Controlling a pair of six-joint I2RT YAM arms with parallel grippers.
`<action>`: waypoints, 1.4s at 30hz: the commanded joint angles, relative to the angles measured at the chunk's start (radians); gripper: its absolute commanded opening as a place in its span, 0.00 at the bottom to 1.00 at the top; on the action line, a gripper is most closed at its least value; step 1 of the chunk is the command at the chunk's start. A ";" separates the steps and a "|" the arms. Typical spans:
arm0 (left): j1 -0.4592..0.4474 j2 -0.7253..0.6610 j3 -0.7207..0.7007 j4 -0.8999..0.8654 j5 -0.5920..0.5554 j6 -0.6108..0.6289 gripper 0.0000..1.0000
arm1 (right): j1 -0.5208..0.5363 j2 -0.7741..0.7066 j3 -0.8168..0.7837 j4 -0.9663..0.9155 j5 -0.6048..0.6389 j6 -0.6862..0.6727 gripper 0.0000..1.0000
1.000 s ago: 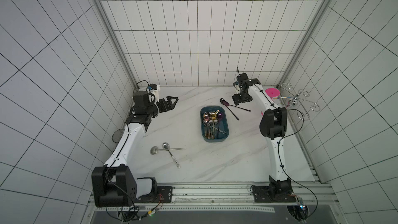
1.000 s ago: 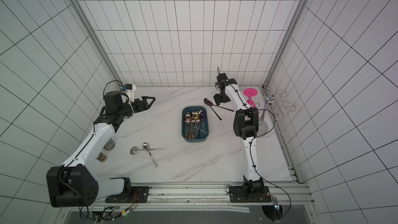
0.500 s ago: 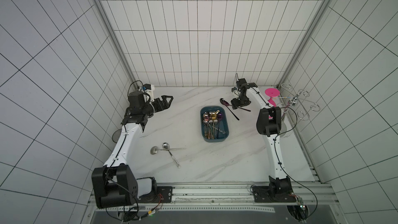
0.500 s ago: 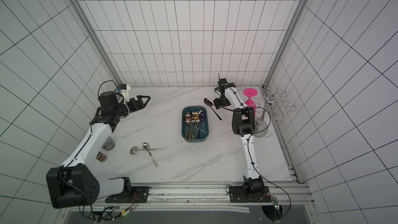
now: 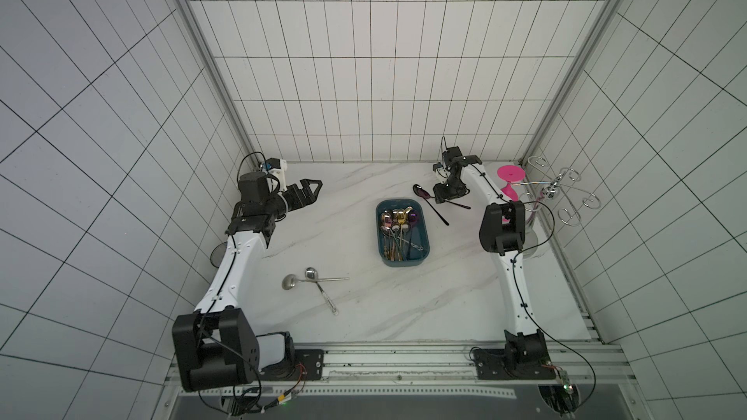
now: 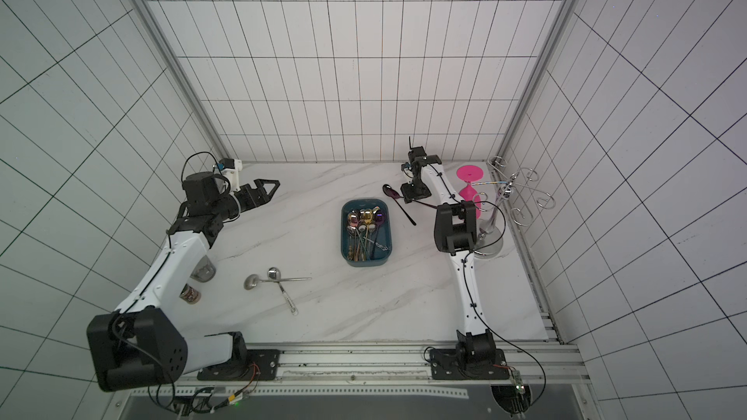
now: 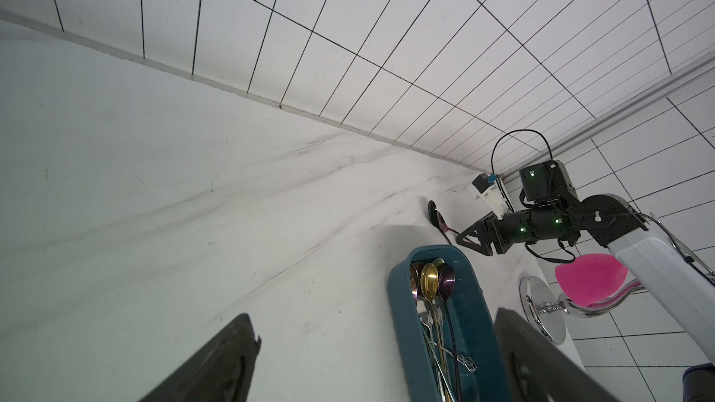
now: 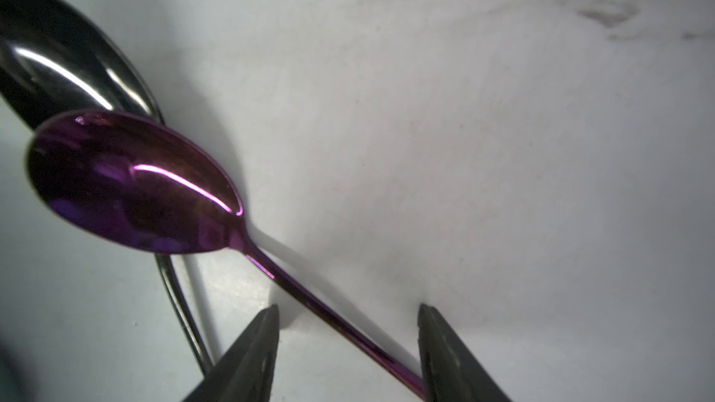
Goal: Put the spoon into the storage box
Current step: Pick up the spoon from the center of the board.
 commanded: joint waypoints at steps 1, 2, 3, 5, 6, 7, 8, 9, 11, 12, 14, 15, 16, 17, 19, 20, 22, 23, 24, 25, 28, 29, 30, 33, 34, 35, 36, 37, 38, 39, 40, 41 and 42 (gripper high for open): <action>0.005 -0.007 -0.004 0.026 -0.010 0.003 0.97 | 0.004 0.040 -0.002 -0.033 -0.005 -0.004 0.56; 0.004 -0.007 -0.004 0.026 -0.010 0.002 0.97 | 0.004 0.037 -0.011 -0.036 -0.009 -0.004 0.55; 0.004 -0.007 -0.004 0.026 -0.010 0.002 0.97 | 0.004 0.031 -0.021 -0.039 -0.015 -0.003 0.52; 0.003 -0.008 -0.005 0.027 -0.011 0.003 0.97 | 0.005 0.025 -0.042 -0.045 -0.014 -0.006 0.47; 0.005 -0.009 -0.005 0.027 -0.012 0.002 0.97 | 0.006 0.020 -0.052 -0.048 -0.009 -0.008 0.43; 0.005 -0.009 -0.005 0.027 -0.014 0.003 0.97 | 0.006 0.016 -0.066 -0.048 -0.005 -0.009 0.39; 0.003 -0.009 -0.005 0.027 -0.013 0.001 0.97 | 0.006 0.012 -0.074 -0.048 0.000 -0.009 0.36; 0.004 -0.009 -0.005 0.030 -0.013 0.000 0.97 | 0.006 0.006 -0.084 -0.049 0.008 -0.009 0.33; 0.004 -0.010 -0.005 0.031 -0.013 -0.001 0.97 | 0.006 0.000 -0.096 -0.048 0.031 -0.002 0.23; 0.005 -0.010 -0.005 0.029 -0.014 -0.001 0.97 | 0.006 -0.001 -0.100 -0.049 0.045 0.004 0.17; 0.004 -0.012 -0.007 0.030 -0.015 0.000 0.97 | 0.006 -0.008 -0.109 -0.048 0.063 0.009 0.14; 0.004 -0.012 -0.008 0.032 -0.015 -0.001 0.97 | 0.006 -0.012 -0.115 -0.048 0.073 0.012 0.11; 0.003 -0.013 -0.010 0.033 -0.015 0.000 0.97 | 0.005 -0.014 -0.120 -0.049 0.083 0.014 0.10; 0.005 -0.014 -0.010 0.032 -0.015 0.000 0.97 | 0.003 -0.016 -0.124 -0.050 0.089 0.016 0.08; 0.003 -0.017 -0.010 0.032 -0.017 0.002 0.97 | 0.004 -0.026 -0.143 -0.049 0.095 0.019 0.07; 0.003 -0.016 -0.011 0.032 -0.018 0.002 0.97 | 0.004 -0.030 -0.153 -0.049 0.095 0.021 0.05; 0.004 -0.019 -0.013 0.033 -0.020 0.001 0.97 | 0.004 -0.041 -0.180 -0.050 0.099 0.028 0.03; 0.005 -0.019 -0.014 0.035 -0.020 0.002 0.97 | 0.004 -0.046 -0.193 -0.049 0.103 0.031 0.02; 0.004 -0.021 -0.015 0.037 -0.019 0.001 0.97 | 0.004 -0.054 -0.208 -0.048 0.107 0.035 0.01; 0.005 -0.021 -0.016 0.037 -0.020 0.002 0.97 | 0.004 -0.062 -0.225 -0.046 0.112 0.039 0.00; 0.004 -0.024 -0.017 0.037 -0.020 0.003 0.97 | 0.004 -0.098 -0.265 -0.037 0.116 0.057 0.00; 0.005 -0.025 -0.017 0.039 -0.021 0.003 0.97 | 0.005 -0.112 -0.273 -0.036 0.113 0.065 0.00; 0.005 -0.027 -0.017 0.039 -0.021 0.003 0.97 | 0.007 -0.130 -0.286 -0.031 0.110 0.075 0.00; 0.004 -0.029 -0.016 0.038 -0.021 0.003 0.97 | 0.016 -0.190 -0.329 -0.011 0.107 0.102 0.00; 0.004 -0.031 -0.016 0.038 -0.021 0.003 0.97 | 0.020 -0.213 -0.349 -0.002 0.108 0.111 0.00; 0.005 -0.031 -0.017 0.038 -0.021 0.003 0.97 | 0.022 -0.231 -0.365 0.005 0.107 0.121 0.00; 0.005 -0.032 -0.017 0.038 -0.021 0.002 0.97 | 0.025 -0.254 -0.383 0.012 0.103 0.135 0.00; 0.005 -0.034 -0.018 0.038 -0.021 0.004 0.97 | 0.028 -0.278 -0.404 0.020 0.099 0.149 0.00; 0.004 -0.034 -0.020 0.040 -0.021 0.004 0.97 | 0.031 -0.296 -0.424 0.030 0.093 0.161 0.00; 0.007 -0.033 -0.020 0.042 -0.022 0.004 0.97 | 0.033 -0.321 -0.448 0.040 0.091 0.174 0.00; 0.006 -0.033 -0.022 0.043 -0.022 0.003 0.97 | 0.035 -0.343 -0.474 0.050 0.089 0.186 0.00; 0.008 -0.034 -0.022 0.043 -0.022 0.003 0.97 | 0.038 -0.366 -0.498 0.063 0.087 0.196 0.00; 0.007 -0.034 -0.022 0.044 -0.021 0.002 0.97 | 0.041 -0.386 -0.518 0.073 0.084 0.203 0.00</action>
